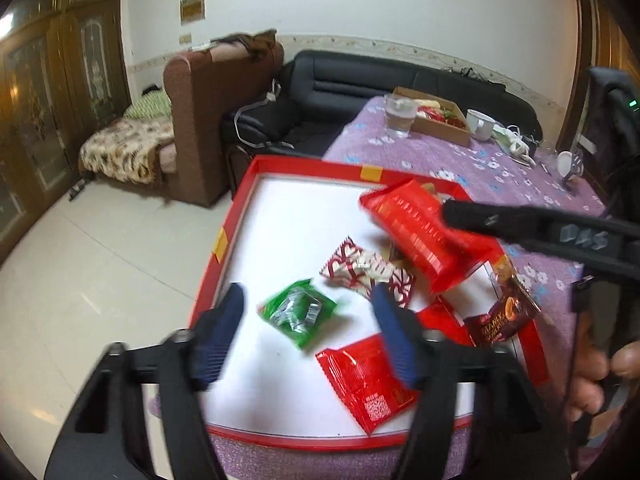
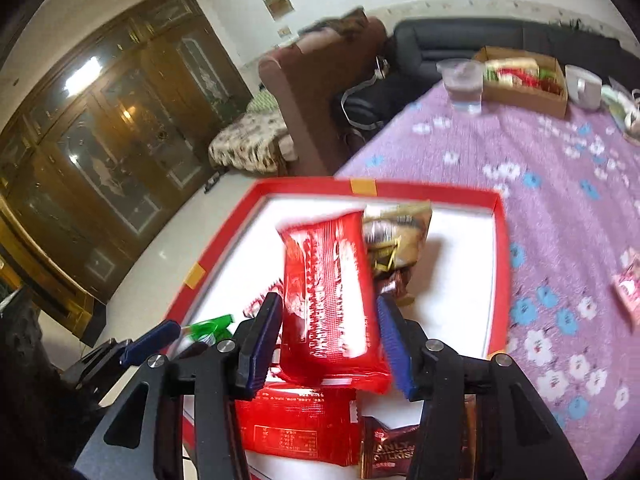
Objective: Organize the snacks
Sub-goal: 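Carry both packets to the tray and open both grippers over it, then move the right gripper back to the pile and grasp a small red packet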
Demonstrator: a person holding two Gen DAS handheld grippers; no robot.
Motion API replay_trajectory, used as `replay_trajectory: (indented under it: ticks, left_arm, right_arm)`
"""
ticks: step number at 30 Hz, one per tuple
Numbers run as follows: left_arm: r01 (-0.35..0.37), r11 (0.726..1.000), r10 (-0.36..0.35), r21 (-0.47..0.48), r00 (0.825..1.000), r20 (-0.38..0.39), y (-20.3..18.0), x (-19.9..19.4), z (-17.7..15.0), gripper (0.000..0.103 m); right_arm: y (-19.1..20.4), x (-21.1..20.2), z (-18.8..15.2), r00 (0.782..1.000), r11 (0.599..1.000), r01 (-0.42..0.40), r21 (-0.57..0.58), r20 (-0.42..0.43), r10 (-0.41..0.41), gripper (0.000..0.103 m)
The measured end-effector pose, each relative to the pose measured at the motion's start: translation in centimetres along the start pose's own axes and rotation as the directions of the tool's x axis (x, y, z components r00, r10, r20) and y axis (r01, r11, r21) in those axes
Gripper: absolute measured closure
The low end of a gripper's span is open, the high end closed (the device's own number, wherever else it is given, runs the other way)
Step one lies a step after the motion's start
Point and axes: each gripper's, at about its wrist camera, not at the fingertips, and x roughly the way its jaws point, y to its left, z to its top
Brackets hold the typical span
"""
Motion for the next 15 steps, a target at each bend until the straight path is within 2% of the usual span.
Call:
replay_trajectory:
  ticks: [3,8,12,15]
  left_arm:
    - [-0.022,0.999,0.021,0.038,0.999,0.033,-0.9,-0.8,0.4,0.027]
    - [-0.012,0.997,0.008,0.08,0.999,0.051,-2.7,-1.7,0.8,0.027]
    - [0.008,0.992,-0.017,0.127,0.998,0.068,-4.9,-2.6,1.3,0.027]
    - [0.034,0.985,-0.048,0.167,0.996,0.08,-7.1,-3.4,1.5,0.027]
  right_arm:
    - [-0.9,-3.2,0.2,0.997,1.0,0.007,-0.008,0.08,-0.006,0.046]
    - [-4.2,-7.8,0.2,0.984,0.998,0.056,0.026,0.166,-0.06,0.042]
    - [-9.6,-12.7,-0.6,0.966,0.989,0.097,0.113,0.229,-0.121,0.039]
    - [-15.3,-17.3,-2.0,0.944,0.968,0.119,0.222,0.278,-0.179,0.038]
